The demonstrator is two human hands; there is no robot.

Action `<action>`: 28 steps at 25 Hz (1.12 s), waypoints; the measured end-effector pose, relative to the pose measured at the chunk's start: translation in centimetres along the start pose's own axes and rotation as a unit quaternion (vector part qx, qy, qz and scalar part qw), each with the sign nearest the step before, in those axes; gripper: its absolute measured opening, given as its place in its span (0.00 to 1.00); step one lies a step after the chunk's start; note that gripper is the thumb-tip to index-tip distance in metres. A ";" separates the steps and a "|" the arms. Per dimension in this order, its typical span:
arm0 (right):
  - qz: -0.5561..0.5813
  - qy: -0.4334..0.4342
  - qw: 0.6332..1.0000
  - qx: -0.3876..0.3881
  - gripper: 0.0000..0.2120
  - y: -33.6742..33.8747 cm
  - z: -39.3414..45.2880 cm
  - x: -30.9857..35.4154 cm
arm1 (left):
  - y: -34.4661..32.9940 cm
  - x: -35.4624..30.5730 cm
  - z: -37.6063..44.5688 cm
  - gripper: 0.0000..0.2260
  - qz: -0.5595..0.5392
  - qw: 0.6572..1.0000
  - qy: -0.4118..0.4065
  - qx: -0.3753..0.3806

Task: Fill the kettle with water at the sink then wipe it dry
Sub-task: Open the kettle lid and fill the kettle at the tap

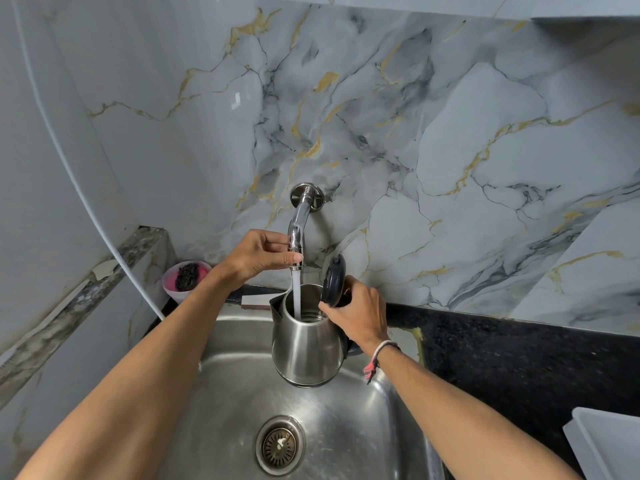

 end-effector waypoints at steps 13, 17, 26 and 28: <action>0.003 -0.014 0.999 -0.049 0.20 3.5 -2.6 -0.7 | -6.7 0.4 -4.8 0.25 0.301 0.904 -0.042 -0.302; -0.013 -0.018 0.998 -0.064 0.22 7.0 -5.6 -3.2 | -11.5 3.9 -9.4 0.44 0.457 0.863 -0.015 -0.212; -0.014 -0.009 0.997 -0.079 0.22 18.3 -15.3 -13.2 | -28.3 6.4 -12.7 0.42 0.616 0.772 -0.115 -0.108; -0.013 -0.004 0.997 -0.070 0.23 20.7 -17.4 -15.6 | -32.5 6.7 -13.7 0.43 0.602 0.782 -0.115 -0.113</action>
Point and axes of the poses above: each hand's wrist, its own z-axis towards the middle knuckle, its own y-axis out of the back of the hand, x = y × z, the point moved 1 cm from there along z, towards the middle knuckle, and after that the axes turned 11 degrees about y, right-handed, at the moved point
